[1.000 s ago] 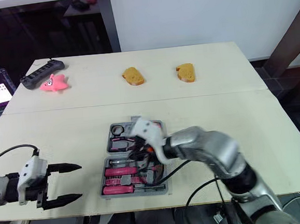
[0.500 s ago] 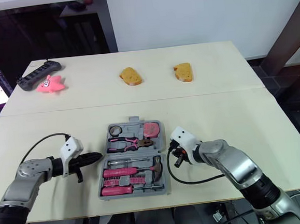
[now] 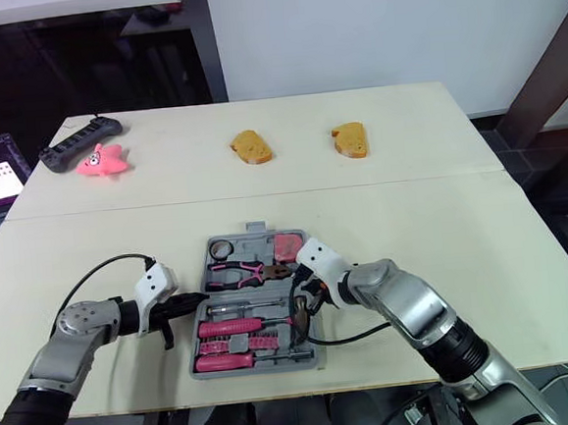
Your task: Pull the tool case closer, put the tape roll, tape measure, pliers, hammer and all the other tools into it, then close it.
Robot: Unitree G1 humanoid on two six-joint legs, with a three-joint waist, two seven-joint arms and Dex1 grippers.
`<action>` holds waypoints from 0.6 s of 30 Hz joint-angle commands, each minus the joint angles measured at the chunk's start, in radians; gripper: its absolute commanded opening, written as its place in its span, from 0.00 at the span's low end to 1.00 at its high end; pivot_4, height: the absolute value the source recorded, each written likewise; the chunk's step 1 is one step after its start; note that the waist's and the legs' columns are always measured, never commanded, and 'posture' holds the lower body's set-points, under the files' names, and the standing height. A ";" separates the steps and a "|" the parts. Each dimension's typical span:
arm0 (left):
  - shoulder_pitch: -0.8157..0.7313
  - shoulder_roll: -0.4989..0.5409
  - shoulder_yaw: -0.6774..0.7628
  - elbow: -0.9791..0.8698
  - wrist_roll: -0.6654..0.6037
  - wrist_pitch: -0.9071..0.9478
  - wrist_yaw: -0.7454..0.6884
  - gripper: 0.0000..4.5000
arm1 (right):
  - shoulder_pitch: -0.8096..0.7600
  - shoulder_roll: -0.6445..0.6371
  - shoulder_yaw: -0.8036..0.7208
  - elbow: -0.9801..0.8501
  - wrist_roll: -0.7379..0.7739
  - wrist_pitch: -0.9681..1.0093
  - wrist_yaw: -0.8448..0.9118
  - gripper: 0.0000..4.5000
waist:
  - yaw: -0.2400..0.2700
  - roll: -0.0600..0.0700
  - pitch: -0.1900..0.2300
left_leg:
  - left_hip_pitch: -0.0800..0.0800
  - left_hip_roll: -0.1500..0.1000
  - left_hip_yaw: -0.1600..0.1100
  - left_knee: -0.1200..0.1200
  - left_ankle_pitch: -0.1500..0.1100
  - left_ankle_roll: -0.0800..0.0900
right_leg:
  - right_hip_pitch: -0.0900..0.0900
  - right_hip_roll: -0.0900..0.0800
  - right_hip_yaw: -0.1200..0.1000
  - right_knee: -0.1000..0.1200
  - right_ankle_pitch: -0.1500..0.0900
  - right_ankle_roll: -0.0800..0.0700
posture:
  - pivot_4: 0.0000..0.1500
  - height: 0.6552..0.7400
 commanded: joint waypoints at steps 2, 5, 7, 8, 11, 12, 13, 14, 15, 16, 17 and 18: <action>0.047 -0.016 -0.060 -0.043 0.002 0.010 -0.024 0.02 | 0.024 0.027 0.073 -0.039 0.029 0.059 0.021 0.00 | 0.000 0.001 -0.002 | 0.000 0.000 0.000 0.000 0.000 0.000 | 0.000 0.000 0.000 0.000 0.000 0.000 | 1.00 1.00; 0.069 -0.010 -0.063 -0.066 -0.005 0.015 -0.036 0.02 | 0.021 0.057 0.072 -0.048 0.028 0.059 0.012 0.00 | -0.002 0.001 -0.004 | 0.000 0.000 0.000 0.000 0.000 0.000 | 0.000 0.000 0.000 -0.001 0.000 0.000 | 1.00 1.00; 0.092 -0.002 -0.058 -0.096 -0.017 0.027 -0.043 0.02 | 0.018 0.066 0.071 -0.064 0.030 0.072 0.011 0.00 | -0.003 0.002 -0.006 | 0.000 0.000 0.000 -0.001 0.000 0.000 | 0.000 0.000 0.000 -0.001 0.000 0.000 | 1.00 1.00; 0.106 0.005 -0.054 -0.111 -0.020 0.030 -0.043 0.02 | 0.021 0.064 0.072 -0.077 0.031 0.080 0.012 0.00 | -0.003 0.002 -0.006 | 0.000 0.000 0.000 -0.001 0.000 0.000 | 0.000 0.000 0.000 -0.001 0.000 0.000 | 1.00 1.00; 0.148 0.025 -0.043 -0.145 -0.025 0.034 -0.042 0.02 | 0.038 0.051 0.084 -0.119 0.036 0.101 0.017 0.00 | -0.003 0.002 -0.006 | 0.000 0.000 0.000 -0.001 0.000 0.000 | 0.000 0.000 0.000 -0.001 0.000 0.000 | 1.00 1.00; 0.161 0.032 -0.039 -0.152 -0.027 0.036 -0.042 0.02 | 0.049 0.057 0.078 -0.128 0.040 0.114 0.013 0.00 | -0.002 0.002 -0.006 | 0.000 0.000 0.000 -0.001 0.000 0.000 | 0.000 0.000 0.000 -0.001 0.000 0.000 | 1.00 1.00; 0.171 0.036 -0.036 -0.155 -0.028 0.037 -0.040 0.02 | 0.058 0.060 0.075 -0.136 0.042 0.124 0.009 0.00 | -0.002 0.002 -0.006 | 0.000 0.000 0.000 -0.001 0.000 0.000 | 0.000 0.000 0.000 -0.002 -0.001 0.000 | 1.00 1.00; 0.179 0.038 -0.033 -0.158 -0.029 0.038 -0.037 0.02 | 0.067 0.065 0.069 -0.142 0.043 0.135 0.004 0.00 | -0.002 0.002 -0.006 | 0.000 0.000 0.000 -0.001 0.000 0.000 | 0.000 0.000 0.000 -0.002 -0.001 0.000 | 1.00 1.00; 0.184 0.040 -0.031 -0.161 -0.030 0.039 -0.034 0.02 | 0.072 0.068 0.065 -0.146 0.043 0.142 0.001 0.00 | -0.002 0.002 -0.006 | 0.000 0.000 0.000 -0.002 0.000 0.000 | 0.000 0.000 0.000 -0.002 -0.001 0.000 | 1.00 1.00; 0.186 0.040 -0.030 -0.163 -0.031 0.040 -0.032 0.02 | 0.075 0.070 0.063 -0.149 0.042 0.147 -0.001 0.00 | -0.003 0.002 -0.006 | 0.000 0.000 0.000 -0.002 0.000 0.001 | 0.000 0.000 0.000 -0.002 -0.001 0.000 | 1.00 1.00; 0.188 0.041 -0.029 -0.164 -0.032 0.041 -0.031 0.02 | 0.077 0.072 0.062 -0.154 0.042 0.152 -0.003 0.00 | -0.002 0.002 -0.006 | 0.000 0.000 0.000 -0.001 0.000 0.001 | 0.000 0.000 0.000 -0.002 -0.001 0.000 | 1.00 1.00; 0.191 0.043 -0.028 -0.165 -0.032 0.041 -0.030 0.02 | 0.078 0.073 0.062 -0.159 0.042 0.158 -0.004 0.00 | -0.002 0.002 -0.006 | 0.000 0.000 0.000 -0.001 0.000 0.000 | 0.000 0.000 0.000 -0.002 -0.001 0.000 | 1.00 1.00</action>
